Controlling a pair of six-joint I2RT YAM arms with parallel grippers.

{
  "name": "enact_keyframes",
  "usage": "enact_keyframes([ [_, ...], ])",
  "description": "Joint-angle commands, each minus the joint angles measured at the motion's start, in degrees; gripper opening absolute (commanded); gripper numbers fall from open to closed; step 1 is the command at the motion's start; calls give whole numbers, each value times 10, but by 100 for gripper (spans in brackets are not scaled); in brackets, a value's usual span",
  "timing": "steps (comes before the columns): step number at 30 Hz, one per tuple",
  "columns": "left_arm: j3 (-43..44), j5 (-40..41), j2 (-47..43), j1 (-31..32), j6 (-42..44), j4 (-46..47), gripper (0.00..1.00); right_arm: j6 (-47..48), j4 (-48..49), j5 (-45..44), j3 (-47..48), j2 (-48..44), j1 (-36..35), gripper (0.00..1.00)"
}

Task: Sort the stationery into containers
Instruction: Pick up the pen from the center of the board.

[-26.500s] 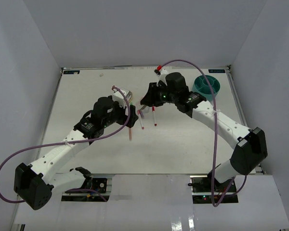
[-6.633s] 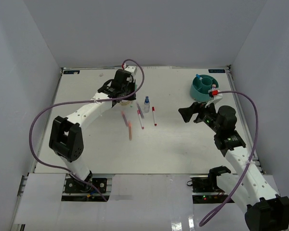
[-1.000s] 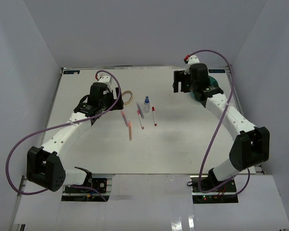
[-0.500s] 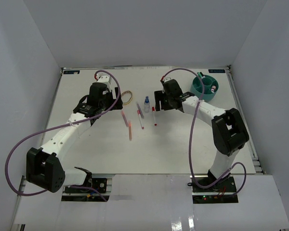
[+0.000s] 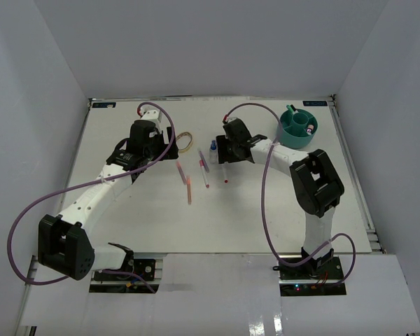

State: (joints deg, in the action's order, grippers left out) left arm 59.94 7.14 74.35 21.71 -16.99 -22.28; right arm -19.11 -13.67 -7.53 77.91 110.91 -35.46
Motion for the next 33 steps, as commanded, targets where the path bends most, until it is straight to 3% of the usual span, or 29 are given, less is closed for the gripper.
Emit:
enact_keyframes([
  [1,11,9,-22,-1,3,-1,98,-12,16,-21,27,13,-7,63],
  [21,11,7,-20,-1,3,0,98,-22,18,-58,24,65,-13,47],
  [33,11,3,-16,-1,3,0,98,10,-16,-120,-40,13,-10,20],
])
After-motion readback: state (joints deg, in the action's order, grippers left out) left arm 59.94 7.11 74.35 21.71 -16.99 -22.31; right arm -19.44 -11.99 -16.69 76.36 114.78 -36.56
